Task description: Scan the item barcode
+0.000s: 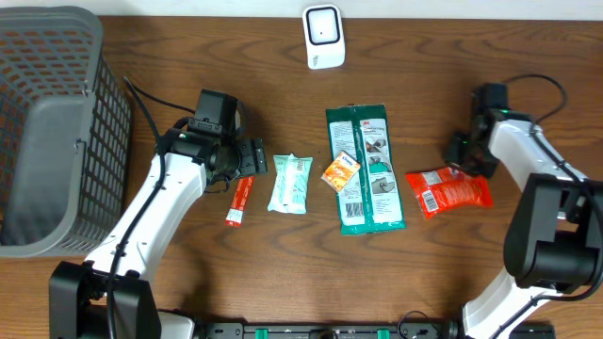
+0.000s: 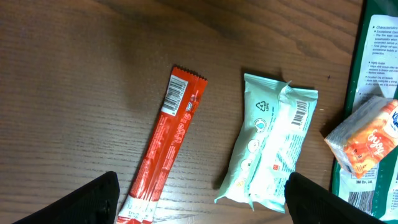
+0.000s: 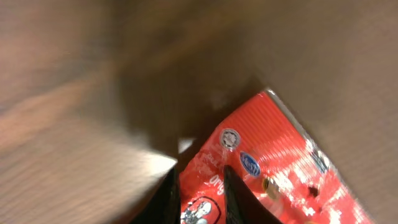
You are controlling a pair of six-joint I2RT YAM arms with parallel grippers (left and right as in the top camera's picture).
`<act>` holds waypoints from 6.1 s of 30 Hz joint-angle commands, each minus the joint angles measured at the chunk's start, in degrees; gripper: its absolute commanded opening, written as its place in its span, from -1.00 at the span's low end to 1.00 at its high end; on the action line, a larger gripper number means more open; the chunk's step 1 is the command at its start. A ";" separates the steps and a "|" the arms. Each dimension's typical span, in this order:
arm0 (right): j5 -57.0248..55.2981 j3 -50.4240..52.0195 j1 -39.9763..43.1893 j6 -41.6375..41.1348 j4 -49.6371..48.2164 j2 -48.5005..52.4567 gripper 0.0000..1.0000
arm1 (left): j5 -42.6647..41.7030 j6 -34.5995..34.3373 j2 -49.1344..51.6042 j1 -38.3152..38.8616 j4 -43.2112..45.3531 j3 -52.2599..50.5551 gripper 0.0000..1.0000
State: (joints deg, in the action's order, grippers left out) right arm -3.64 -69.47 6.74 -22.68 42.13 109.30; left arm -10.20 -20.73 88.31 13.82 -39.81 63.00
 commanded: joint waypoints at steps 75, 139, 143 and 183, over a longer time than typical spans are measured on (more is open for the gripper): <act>-8.79 19.08 9.25 -10.71 6.01 -19.65 -0.98 | 0.37 0.55 0.04 -0.15 0.04 0.61 0.72; 22.47 -4.33 5.70 31.45 15.45 -11.87 0.55 | 0.37 0.55 0.04 -0.15 0.02 0.61 0.72; 22.80 -4.33 6.03 32.65 14.12 -6.80 0.56 | 0.37 0.55 0.04 -0.15 0.02 0.61 0.72; 28.52 -2.23 5.92 32.37 12.74 3.74 -0.98 | 0.37 0.55 0.04 -0.15 0.04 0.61 0.72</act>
State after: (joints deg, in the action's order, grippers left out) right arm 26.48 -71.70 12.67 9.43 54.65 112.97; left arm -10.17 -20.73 88.31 13.80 -39.66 63.00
